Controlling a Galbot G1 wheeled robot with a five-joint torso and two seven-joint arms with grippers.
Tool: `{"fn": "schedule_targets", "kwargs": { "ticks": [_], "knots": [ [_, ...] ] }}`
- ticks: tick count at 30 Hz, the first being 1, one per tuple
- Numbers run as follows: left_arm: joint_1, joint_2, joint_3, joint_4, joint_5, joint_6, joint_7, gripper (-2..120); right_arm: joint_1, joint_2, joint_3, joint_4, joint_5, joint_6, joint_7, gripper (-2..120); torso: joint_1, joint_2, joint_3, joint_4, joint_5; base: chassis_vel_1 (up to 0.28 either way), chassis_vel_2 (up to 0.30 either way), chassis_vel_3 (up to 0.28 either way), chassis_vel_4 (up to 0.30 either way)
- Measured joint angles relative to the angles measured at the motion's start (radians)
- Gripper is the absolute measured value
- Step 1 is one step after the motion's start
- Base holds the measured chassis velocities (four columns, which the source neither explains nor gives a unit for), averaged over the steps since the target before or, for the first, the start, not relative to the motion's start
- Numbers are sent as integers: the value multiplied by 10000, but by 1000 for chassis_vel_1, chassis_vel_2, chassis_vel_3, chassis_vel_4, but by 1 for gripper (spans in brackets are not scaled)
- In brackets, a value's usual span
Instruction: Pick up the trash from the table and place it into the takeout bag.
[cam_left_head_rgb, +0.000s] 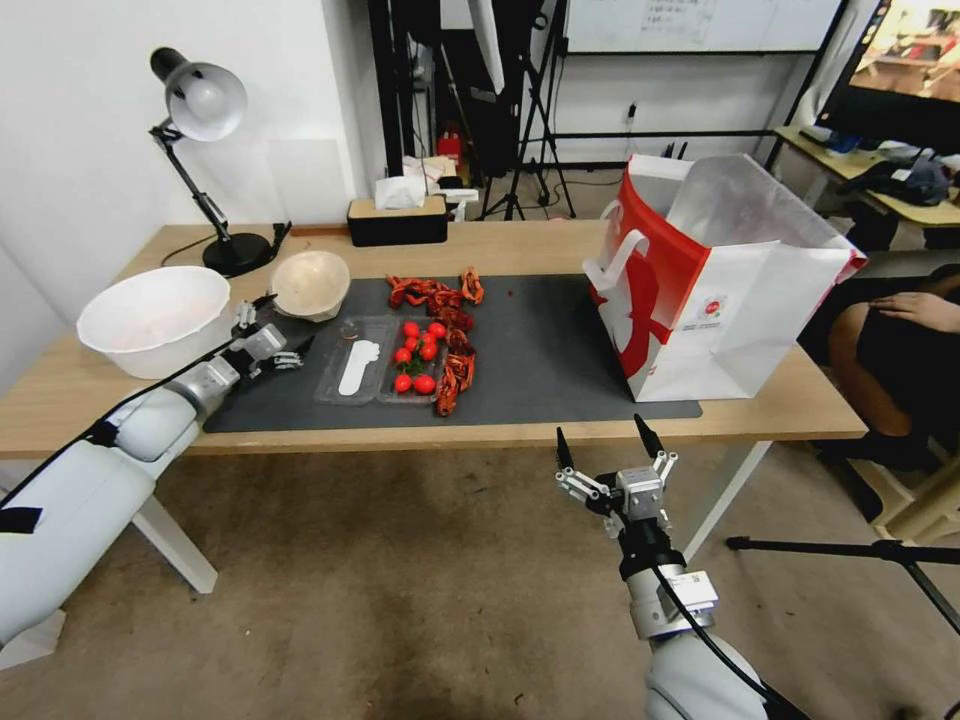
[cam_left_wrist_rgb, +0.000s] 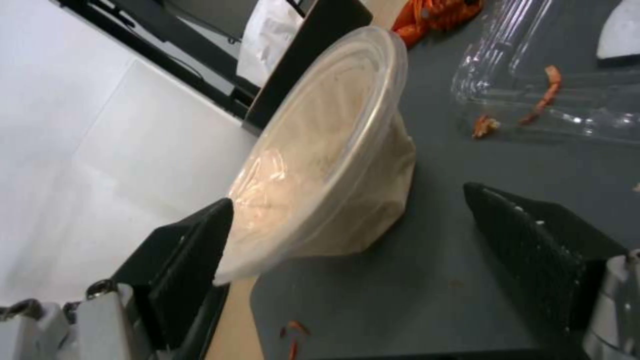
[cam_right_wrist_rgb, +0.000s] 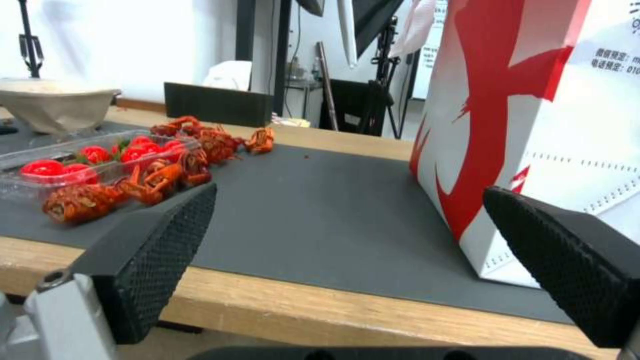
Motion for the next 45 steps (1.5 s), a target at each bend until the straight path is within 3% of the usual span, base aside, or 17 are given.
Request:
{"fn": "schedule_targets", "kwargs": {
  "ticks": [7,11,18,27,31,45],
  "knots": [
    [-900,-151,909,488,116,-44,-30,86,-37,34,7,-15,4,0,3,100,-1,0,-1,-1,2,0,0,0,0],
    [-1327,-249,1322,784,145,-109,-46,77,-99,46,64,-4,3,3,13,100,-3,0,-1,-2,1,0,0,0,0],
    [-1884,-35,1904,952,125,-283,120,47,-42,112,73,-18,-5,11,16,100,-2,0,-1,0,1,0,0,0,0],
    [-2020,70,2107,951,92,-430,416,21,-11,110,64,-49,-7,15,12,99,-2,0,-1,-1,0,0,0,0,0],
    [-2058,120,2137,871,87,-510,564,2,-6,87,70,-49,-9,24,12,99,-3,0,-1,0,0,0,0,0,0],
    [-2403,140,2223,331,-172,-729,627,0,53,74,71,-56,-8,27,10,98,-2,0,0,1,1,0,0,0,0]
  ]
}}
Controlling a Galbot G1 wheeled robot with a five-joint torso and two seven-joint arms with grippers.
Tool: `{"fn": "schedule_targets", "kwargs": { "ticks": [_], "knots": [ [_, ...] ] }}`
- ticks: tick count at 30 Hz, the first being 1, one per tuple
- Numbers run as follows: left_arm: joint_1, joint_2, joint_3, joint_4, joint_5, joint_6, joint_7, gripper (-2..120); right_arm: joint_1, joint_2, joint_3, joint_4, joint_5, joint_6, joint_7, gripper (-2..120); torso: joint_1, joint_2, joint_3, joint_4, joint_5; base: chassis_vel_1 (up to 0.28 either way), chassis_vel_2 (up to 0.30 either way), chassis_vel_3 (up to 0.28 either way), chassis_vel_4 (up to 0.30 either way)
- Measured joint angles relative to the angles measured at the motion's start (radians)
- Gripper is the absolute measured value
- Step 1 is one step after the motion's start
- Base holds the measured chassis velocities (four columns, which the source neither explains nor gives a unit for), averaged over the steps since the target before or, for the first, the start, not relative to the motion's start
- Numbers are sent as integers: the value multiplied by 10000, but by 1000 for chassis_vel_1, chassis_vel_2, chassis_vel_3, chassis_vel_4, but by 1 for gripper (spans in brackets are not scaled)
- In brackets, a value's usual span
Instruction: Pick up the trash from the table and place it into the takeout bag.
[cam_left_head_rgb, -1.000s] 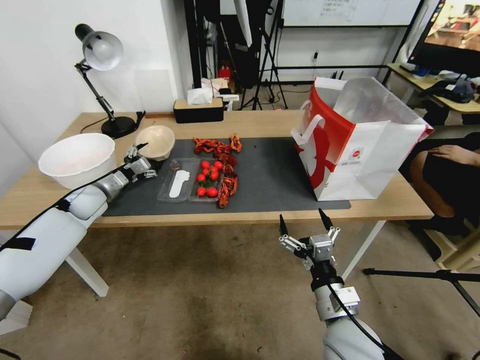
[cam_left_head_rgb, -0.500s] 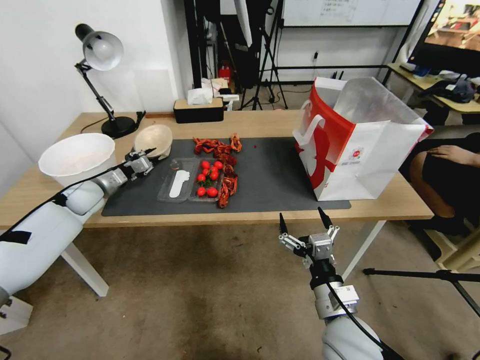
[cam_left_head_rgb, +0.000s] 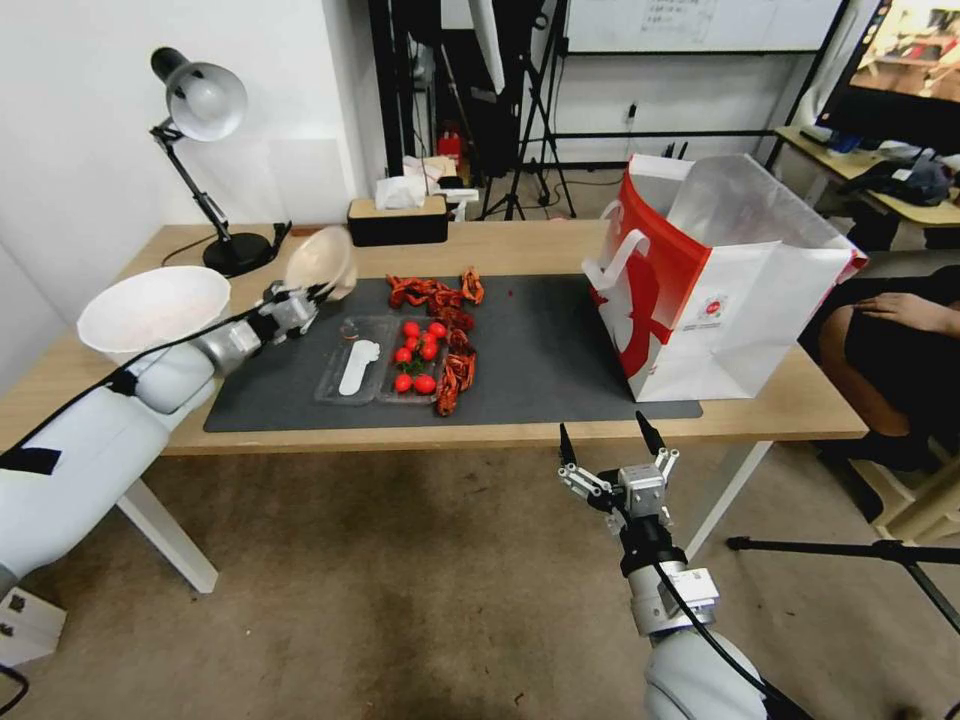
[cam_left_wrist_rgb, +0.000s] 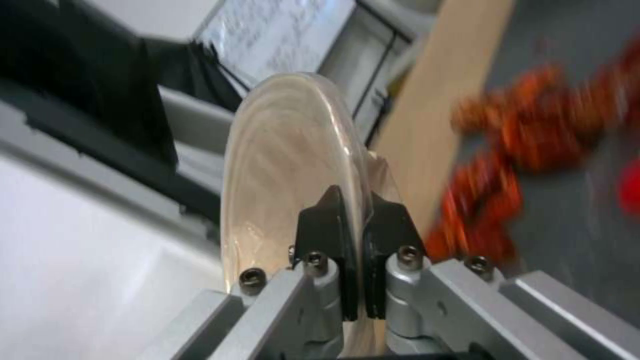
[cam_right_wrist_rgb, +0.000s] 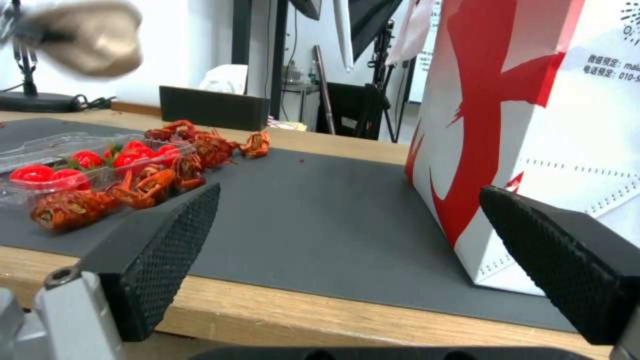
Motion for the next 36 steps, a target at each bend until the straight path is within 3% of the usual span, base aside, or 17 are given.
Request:
{"fn": "schedule_targets", "kwargs": {
  "ticks": [7,10,11,12,14,15,18,29,36],
  "knots": [
    [-913,-101,605,-1038,-877,203,-111,0,5,-10,0,2,0,-1,-3,98,-1,0,0,-1,3,0,0,0,0],
    [-2347,-510,2040,-1894,-2416,543,-484,0,-32,-58,32,41,0,-19,2,98,0,0,0,-1,-1,0,0,0,0],
    [-2347,-510,2040,-1894,-2416,543,-484,0,-32,-58,32,41,0,-19,2,98,0,0,0,-1,-1,0,0,0,0],
    [-3079,-814,2717,-2067,-2944,652,-625,0,-45,-83,70,69,1,-22,12,98,-1,0,0,-4,7,0,0,0,0],
    [-4274,-1512,3716,-2084,-3493,800,-805,0,-73,-100,142,105,5,-25,37,98,1,0,0,-3,4,0,0,0,0],
    [-4274,-1512,3716,-2084,-3493,800,-805,0,-73,-100,142,105,5,-25,37,98,1,0,0,-3,4,0,0,0,0],
    [-5760,-2708,4832,-1952,-4433,1085,-984,0,-59,-108,181,112,9,-36,52,98,0,0,0,-4,7,0,0,0,0],
    [-7177,-4524,5877,-1826,-5272,1467,-1332,0,-27,-56,204,75,21,-74,79,98,0,-1,1,-1,2,0,0,0,0],
    [-7404,-5966,6436,-1068,-5406,1459,-1361,0,-40,9,232,59,21,-73,101,98,1,-1,0,-2,3,0,0,0,0]
  ]
}}
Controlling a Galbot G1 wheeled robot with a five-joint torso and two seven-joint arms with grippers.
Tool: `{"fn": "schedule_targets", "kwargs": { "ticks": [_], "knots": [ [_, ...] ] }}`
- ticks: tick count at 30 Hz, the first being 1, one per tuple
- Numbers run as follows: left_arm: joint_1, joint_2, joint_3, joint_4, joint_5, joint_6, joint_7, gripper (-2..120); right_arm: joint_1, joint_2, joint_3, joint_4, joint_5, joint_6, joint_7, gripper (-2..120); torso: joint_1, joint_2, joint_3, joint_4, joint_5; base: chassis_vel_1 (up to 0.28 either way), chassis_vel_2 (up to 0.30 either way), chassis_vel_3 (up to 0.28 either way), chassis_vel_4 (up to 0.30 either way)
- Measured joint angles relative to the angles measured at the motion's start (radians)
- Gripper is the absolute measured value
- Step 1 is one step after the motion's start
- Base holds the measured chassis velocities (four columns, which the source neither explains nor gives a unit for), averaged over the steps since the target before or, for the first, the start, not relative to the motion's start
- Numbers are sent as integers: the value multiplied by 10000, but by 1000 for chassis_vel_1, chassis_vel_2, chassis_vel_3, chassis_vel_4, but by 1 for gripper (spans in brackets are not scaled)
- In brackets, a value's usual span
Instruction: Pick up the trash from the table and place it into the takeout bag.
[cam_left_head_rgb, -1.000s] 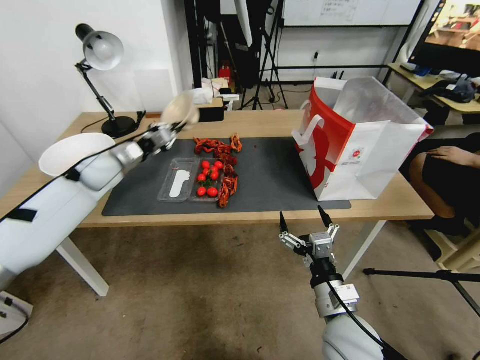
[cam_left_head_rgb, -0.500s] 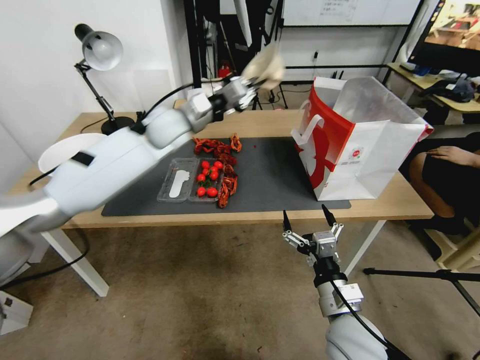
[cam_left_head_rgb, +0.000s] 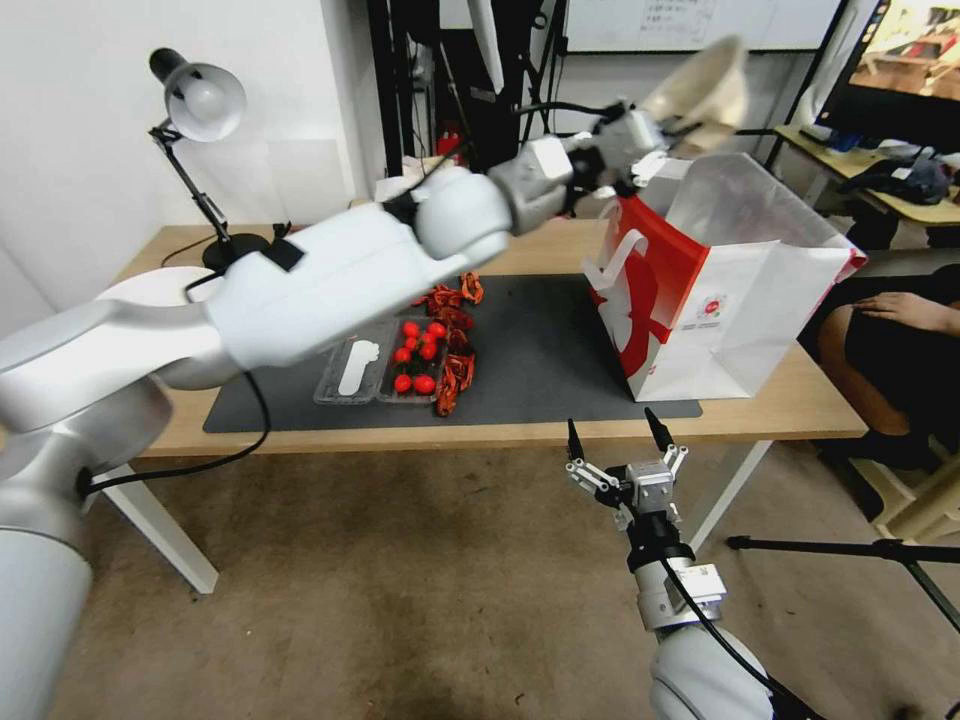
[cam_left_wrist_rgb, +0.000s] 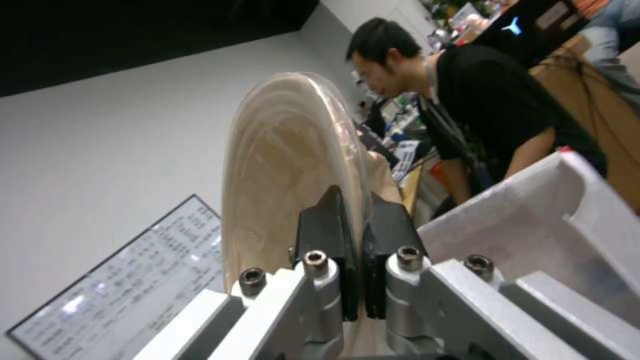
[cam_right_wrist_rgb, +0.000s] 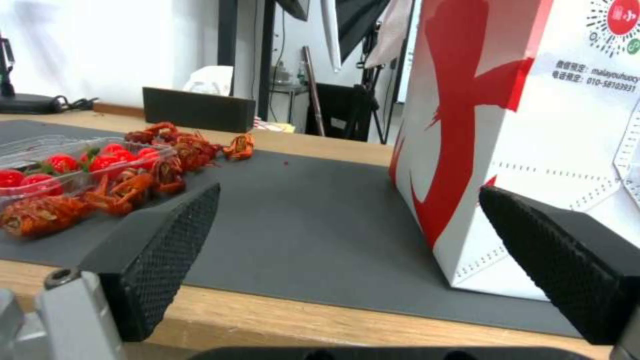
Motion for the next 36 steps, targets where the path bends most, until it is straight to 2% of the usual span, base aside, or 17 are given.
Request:
{"fn": "schedule_targets", "kwargs": {
  "ticks": [6,14,17,19,21,22,26,27,29,31,36],
  "knots": [
    [58,-792,240,718,10,-127,38,0,-48,26,129,29,0,7,12,98,0,0,0,-2,-1,0,0,0,0],
    [80,-944,700,1035,-96,-164,70,0,-80,74,157,21,0,39,12,98,0,0,0,1,-2,0,0,0,0],
    [123,-934,736,1043,-110,-153,48,12,-74,78,157,20,0,46,12,98,0,0,-1,1,-3,0,0,0,0],
    [123,-925,730,1049,-114,-149,43,15,-80,71,157,20,0,48,12,98,-1,0,0,1,-3,0,0,0,0],
    [108,-910,676,1087,-125,-143,23,25,-91,67,161,21,-1,54,12,98,-1,0,0,1,-3,0,0,0,0],
    [108,-910,676,1087,-125,-143,23,25,-91,67,161,21,-1,54,12,98,-1,0,0,1,-3,0,0,0,0],
    [99,-879,386,1087,-167,-117,-146,43,-73,55,163,35,-1,55,12,98,-1,0,0,-1,-3,0,0,0,0],
    [99,-879,386,1087,-167,-117,-146,43,-73,55,163,35,-1,55,12,98,-1,0,0,-1,-3,0,0,0,0],
    [166,-803,-103,1011,-357,-59,-394,55,-43,34,171,47,-2,55,12,98,0,0,0,-1,-4,0,0,0,0],
    [205,-708,-384,898,-543,23,-552,59,-32,31,172,50,-1,54,12,98,0,0,0,-2,-4,0,0,0,0],
    [425,97,-1436,238,-1310,340,-1096,77,29,32,136,52,0,24,12,98,-1,1,-1,0,-5,0,0,0,0]
  ]
}}
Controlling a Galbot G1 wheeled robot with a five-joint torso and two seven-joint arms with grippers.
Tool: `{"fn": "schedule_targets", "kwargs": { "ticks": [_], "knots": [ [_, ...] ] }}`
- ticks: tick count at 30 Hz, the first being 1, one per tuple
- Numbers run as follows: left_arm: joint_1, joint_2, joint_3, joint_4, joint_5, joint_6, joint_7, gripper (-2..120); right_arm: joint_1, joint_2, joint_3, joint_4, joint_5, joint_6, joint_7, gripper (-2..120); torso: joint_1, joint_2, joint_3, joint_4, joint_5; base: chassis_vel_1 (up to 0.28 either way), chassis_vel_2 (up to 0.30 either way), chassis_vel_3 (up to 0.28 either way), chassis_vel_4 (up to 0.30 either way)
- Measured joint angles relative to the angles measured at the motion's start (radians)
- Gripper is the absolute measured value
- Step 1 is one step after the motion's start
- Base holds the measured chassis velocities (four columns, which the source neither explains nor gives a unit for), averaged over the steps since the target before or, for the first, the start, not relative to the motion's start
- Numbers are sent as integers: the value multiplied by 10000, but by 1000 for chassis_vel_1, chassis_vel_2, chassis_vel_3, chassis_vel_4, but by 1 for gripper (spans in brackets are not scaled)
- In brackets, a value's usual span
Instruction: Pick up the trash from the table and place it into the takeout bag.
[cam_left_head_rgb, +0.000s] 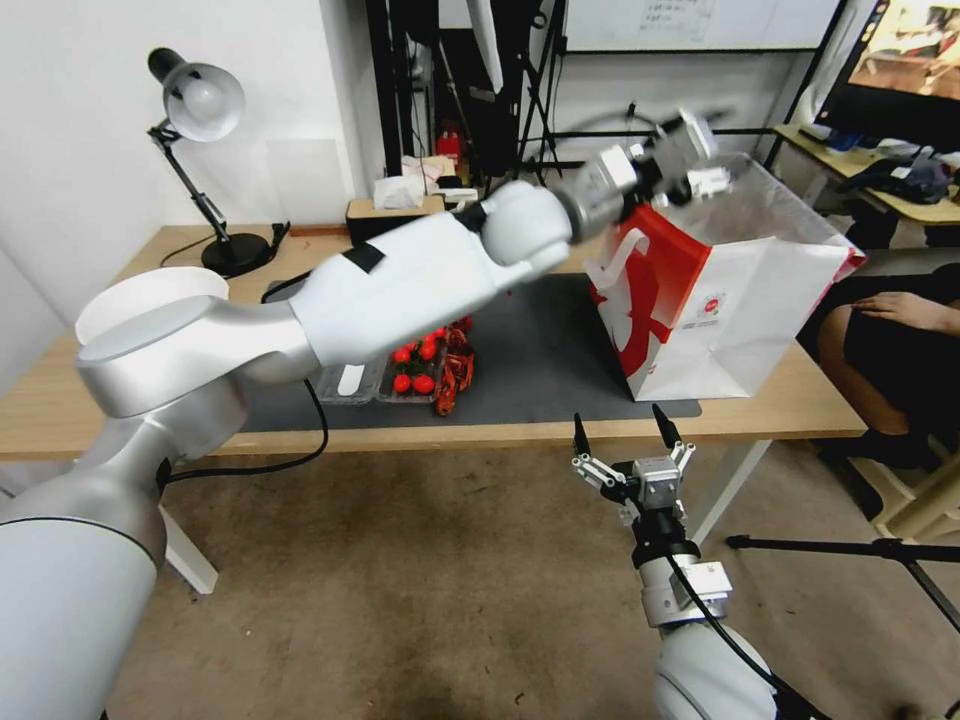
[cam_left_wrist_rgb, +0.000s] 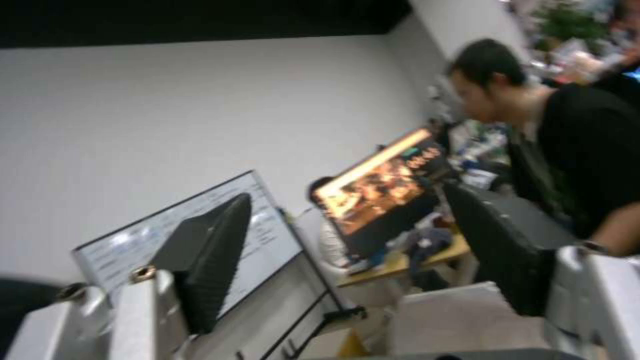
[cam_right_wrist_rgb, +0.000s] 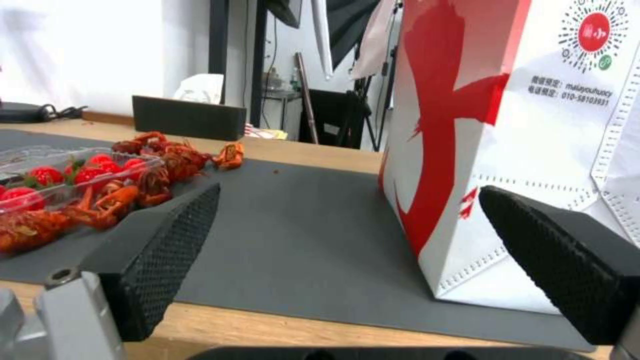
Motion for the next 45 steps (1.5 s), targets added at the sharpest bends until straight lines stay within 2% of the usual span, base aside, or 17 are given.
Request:
{"fn": "schedule_targets", "kwargs": {
  "ticks": [3,4,6,7,9,16,18,23,26,27,28,30,31,35,36,39,45],
  "knots": [
    [550,1092,-766,-694,-569,176,-372,91,42,3,-23,2,5,-26,-1,98,1,0,0,3,-3,0,0,0,0],
    [550,1092,-766,-694,-569,176,-372,91,42,3,-23,2,5,-26,-1,98,1,0,0,3,-3,0,0,0,0],
    [1185,1918,-1351,-1235,-757,301,-496,99,44,-7,-44,3,8,-38,-2,98,1,0,0,4,-5,0,0,0,0],
    [1185,1918,-1351,-1235,-757,301,-496,99,44,-7,-44,3,8,-38,-2,98,1,0,0,4,-5,0,0,0,0],
    [1744,2592,-1777,-1700,-811,401,-567,100,21,-22,-64,12,8,-48,-5,98,0,0,0,1,-2,0,0,0,0],
    [2200,3165,-2110,-2031,-806,452,-589,100,-1,-37,-72,17,9,-51,-6,98,0,0,0,-1,0,0,0,0,0],
    [2674,3675,-2474,-2342,-790,497,-628,100,-8,-49,-77,22,9,-53,-11,98,1,0,0,-3,-3,0,0,0,0],
    [3195,4171,-2876,-2654,-757,574,-693,100,-12,-57,-83,30,8,-55,-11,98,1,0,0,1,0,0,0,0,0],
    [4980,5271,-4253,-3756,-662,739,-816,100,-7,-94,-106,50,8,-58,-17,98,0,0,0,1,0,0,0,0,0],
    [5551,5510,-4729,-4048,-579,751,-819,100,14,-108,-131,50,8,-59,-21,98,0,0,-1,1,-1,0,0,0,0],
    [5551,5510,-4729,-4048,-579,751,-819,100,14,-108,-131,50,8,-59,-21,98,0,0,-1,1,-1,0,0,0,0],
    [6889,5969,-5814,-4653,-386,751,-811,100,103,-128,-241,27,8,-63,-28,99,0,0,-1,0,0,0,0,0,0],
    [6889,5969,-5814,-4653,-386,751,-811,100,103,-128,-241,27,8,-63,-28,99,0,0,-1,0,0,0,0,0,0],
    [9538,6378,-7915,-5465,79,567,-788,100,142,-119,-338,-21,7,-66,-50,99,0,1,-1,3,3,0,0,0,0],
    [9538,6378,-7915,-5465,79,567,-788,100,142,-119,-338,-21,7,-66,-50,99,0,1,-1,3,3,0,0,0,0],
    [11483,6419,-9292,-5853,451,279,-820,100,94,-89,-378,-23,-17,-61,-58,99,-1,1,0,0,3,0,0,0,0],
    [13194,6164,-10310,-6099,856,71,-827,100,55,-76,-408,-24,-47,-32,-63,99,0,1,0,0,0,0,0,0,0]
  ]
}}
